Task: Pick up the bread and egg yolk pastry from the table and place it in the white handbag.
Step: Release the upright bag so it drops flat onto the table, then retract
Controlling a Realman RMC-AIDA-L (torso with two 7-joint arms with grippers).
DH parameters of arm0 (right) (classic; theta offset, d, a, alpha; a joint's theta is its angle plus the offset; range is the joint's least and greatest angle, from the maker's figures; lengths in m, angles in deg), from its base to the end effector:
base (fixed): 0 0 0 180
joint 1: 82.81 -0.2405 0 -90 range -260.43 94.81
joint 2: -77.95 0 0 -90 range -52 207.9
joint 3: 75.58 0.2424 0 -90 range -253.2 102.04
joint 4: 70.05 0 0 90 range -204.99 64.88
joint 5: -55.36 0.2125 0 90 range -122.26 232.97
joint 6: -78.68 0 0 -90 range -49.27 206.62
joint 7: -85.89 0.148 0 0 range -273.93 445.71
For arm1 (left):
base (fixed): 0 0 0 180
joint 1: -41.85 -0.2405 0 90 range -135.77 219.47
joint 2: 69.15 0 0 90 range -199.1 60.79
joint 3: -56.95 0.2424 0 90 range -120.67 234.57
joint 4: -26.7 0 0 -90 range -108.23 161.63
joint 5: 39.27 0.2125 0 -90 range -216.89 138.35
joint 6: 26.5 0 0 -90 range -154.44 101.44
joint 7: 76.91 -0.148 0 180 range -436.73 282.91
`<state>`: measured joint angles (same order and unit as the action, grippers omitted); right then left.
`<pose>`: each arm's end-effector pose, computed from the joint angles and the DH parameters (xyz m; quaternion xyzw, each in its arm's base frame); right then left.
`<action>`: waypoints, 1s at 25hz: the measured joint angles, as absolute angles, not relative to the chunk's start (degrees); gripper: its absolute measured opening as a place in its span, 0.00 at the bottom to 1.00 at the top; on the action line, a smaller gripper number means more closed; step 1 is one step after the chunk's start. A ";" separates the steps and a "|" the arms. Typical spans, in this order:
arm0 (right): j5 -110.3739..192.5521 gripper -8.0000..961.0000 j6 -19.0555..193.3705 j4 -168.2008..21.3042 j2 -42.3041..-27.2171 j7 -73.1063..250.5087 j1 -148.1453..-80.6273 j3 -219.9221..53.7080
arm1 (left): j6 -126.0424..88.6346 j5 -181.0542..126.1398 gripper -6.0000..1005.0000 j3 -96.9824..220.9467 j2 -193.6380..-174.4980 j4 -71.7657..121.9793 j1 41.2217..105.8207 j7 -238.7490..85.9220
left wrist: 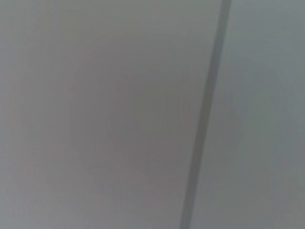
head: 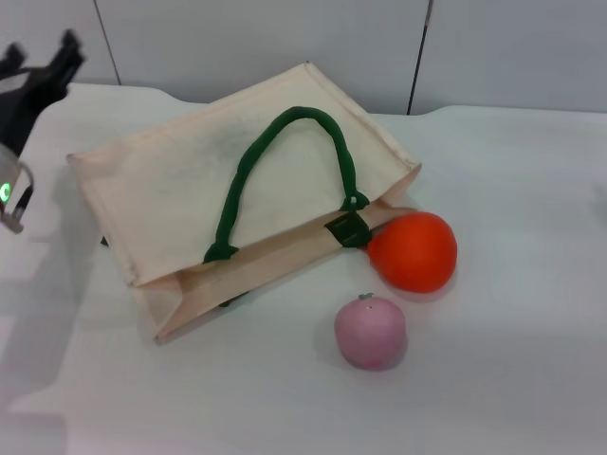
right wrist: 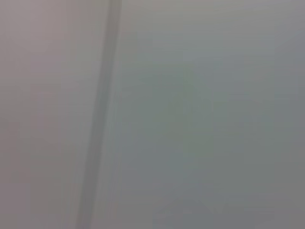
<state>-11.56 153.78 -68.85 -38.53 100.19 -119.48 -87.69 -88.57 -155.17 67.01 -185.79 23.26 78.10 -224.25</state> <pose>0.2794 0.3817 0.0400 -0.6751 0.1532 0.3714 0.6188 -0.3178 0.3927 0.0539 -0.6129 -0.3228 -0.3911 0.6060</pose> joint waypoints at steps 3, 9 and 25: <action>-5.23 0.92 153.69 -65.28 -38.57 95.88 -119.18 -85.05 | -89.03 -163.62 0.81 66.33 -185.85 27.06 77.99 -232.57; -3.42 0.92 153.57 -64.74 -38.53 96.62 -118.80 -84.72 | -94.48 -165.37 0.85 66.32 -185.89 28.12 75.35 -234.36; -3.40 0.91 153.55 -65.49 -38.27 103.47 -119.08 -84.66 | -100.71 -167.85 0.85 65.73 -185.93 29.06 72.78 -233.59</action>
<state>-3.40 153.55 -65.49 -38.27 103.47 -119.08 -84.66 -100.71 -167.85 65.73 -185.93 29.06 72.78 -233.59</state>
